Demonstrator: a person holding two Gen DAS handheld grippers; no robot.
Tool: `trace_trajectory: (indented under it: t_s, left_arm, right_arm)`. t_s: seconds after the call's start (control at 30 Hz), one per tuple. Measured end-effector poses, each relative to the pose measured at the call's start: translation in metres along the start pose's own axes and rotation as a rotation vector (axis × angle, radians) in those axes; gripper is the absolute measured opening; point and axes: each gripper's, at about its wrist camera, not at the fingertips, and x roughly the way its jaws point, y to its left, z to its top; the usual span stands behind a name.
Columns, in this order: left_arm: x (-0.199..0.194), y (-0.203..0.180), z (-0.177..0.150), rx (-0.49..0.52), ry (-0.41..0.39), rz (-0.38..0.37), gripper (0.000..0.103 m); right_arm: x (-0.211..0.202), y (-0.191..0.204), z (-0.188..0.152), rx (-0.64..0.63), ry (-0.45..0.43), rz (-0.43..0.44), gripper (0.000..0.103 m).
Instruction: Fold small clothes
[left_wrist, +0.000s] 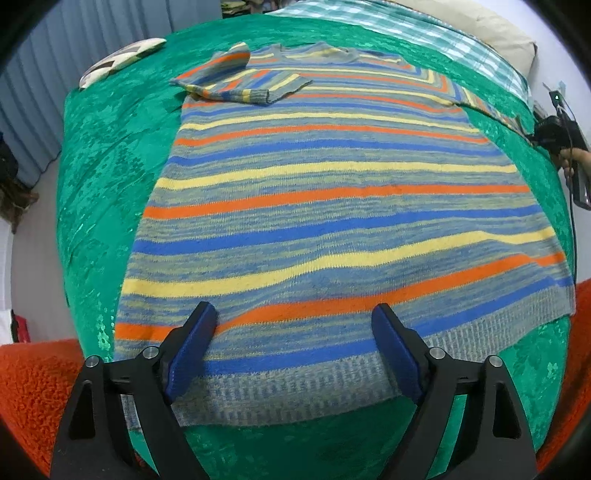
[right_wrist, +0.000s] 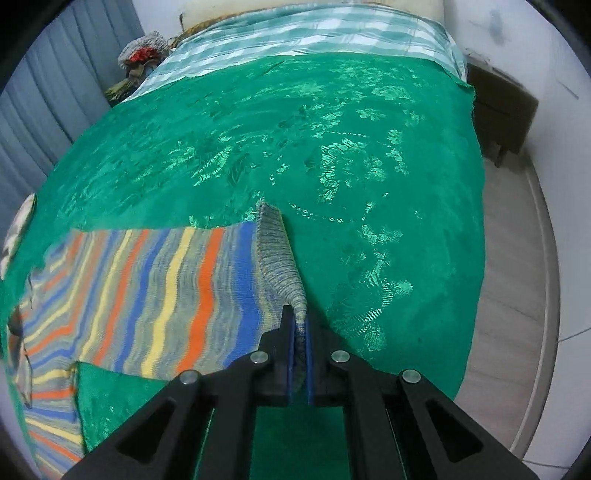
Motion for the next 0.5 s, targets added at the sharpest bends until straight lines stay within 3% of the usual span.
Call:
trace_trajectory:
  t_s: [0.1,0.23,0.33,0.4,0.47,0.5]
  left_arm:
    - [-0.001,0.002,-0.001,-0.004,0.01,0.003,0.092]
    - [-0.007,0.008,-0.001,-0.021,0.025,-0.004,0.092]
    - [-0.023,0.018,0.002,-0.051,0.022,-0.02,0.092]
    - [-0.039,0.03,0.01,-0.06,-0.001,-0.047,0.092]
    - [-0.058,0.045,0.031,-0.056,-0.051,-0.045,0.092]
    - [-0.066,0.052,0.045,-0.05,-0.079,-0.038,0.092]
  right_arm:
    - [0.0,-0.006,0.0,0.001,-0.003,0.02,0.005]
    - [-0.026,-0.015,-0.007,-0.048,-0.035,-0.112,0.016]
    - [-0.06,0.0,-0.023,-0.156,-0.051,-0.138,0.019]
    - [-0.096,0.029,-0.051,-0.272,-0.061,-0.079,0.025]
    - [-0.131,0.066,-0.09,-0.383,-0.061,0.038,0.049]
    - [-0.144,0.08,-0.108,-0.415,-0.058,0.104,0.053]
